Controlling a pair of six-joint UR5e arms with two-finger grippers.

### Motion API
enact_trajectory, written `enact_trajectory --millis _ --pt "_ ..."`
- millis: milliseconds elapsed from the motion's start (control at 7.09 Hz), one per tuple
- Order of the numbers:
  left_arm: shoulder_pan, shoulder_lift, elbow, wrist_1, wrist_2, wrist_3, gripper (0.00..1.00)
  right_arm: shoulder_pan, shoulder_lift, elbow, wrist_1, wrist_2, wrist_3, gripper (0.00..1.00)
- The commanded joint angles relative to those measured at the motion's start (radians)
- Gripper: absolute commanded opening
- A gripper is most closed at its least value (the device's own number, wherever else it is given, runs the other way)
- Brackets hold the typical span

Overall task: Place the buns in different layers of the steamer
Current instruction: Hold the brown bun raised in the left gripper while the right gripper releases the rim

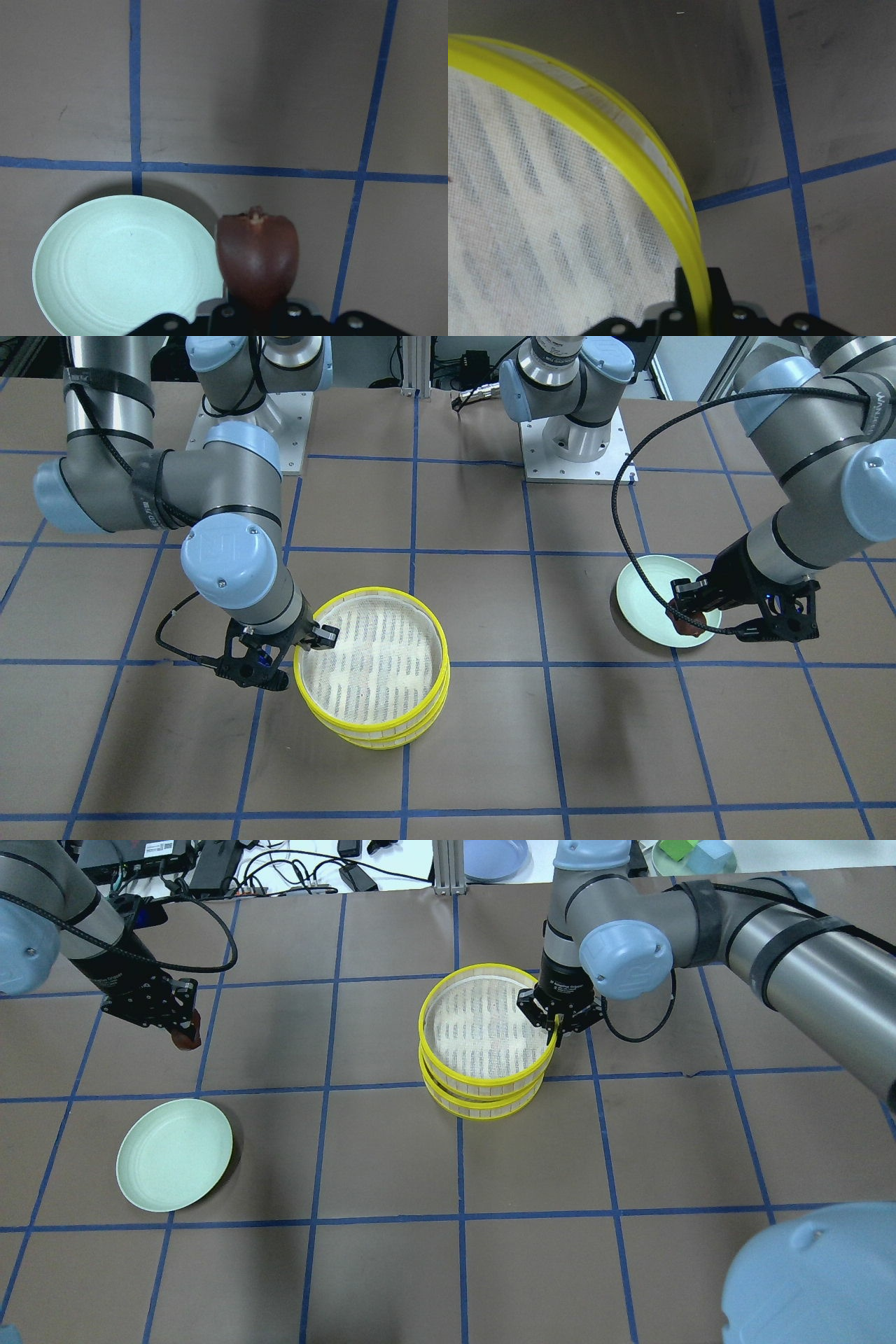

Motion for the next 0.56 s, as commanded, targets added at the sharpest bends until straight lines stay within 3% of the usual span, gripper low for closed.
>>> enact_trajectory --millis 0,423 --pt "-0.005 0.005 -0.004 -0.001 -0.001 0.003 0.0 -0.001 0.012 -0.005 0.002 0.003 0.019 0.0" --pt "-0.005 -0.002 -0.015 -0.001 -0.001 0.017 0.0 0.005 0.009 0.001 0.008 0.005 0.011 0.0"
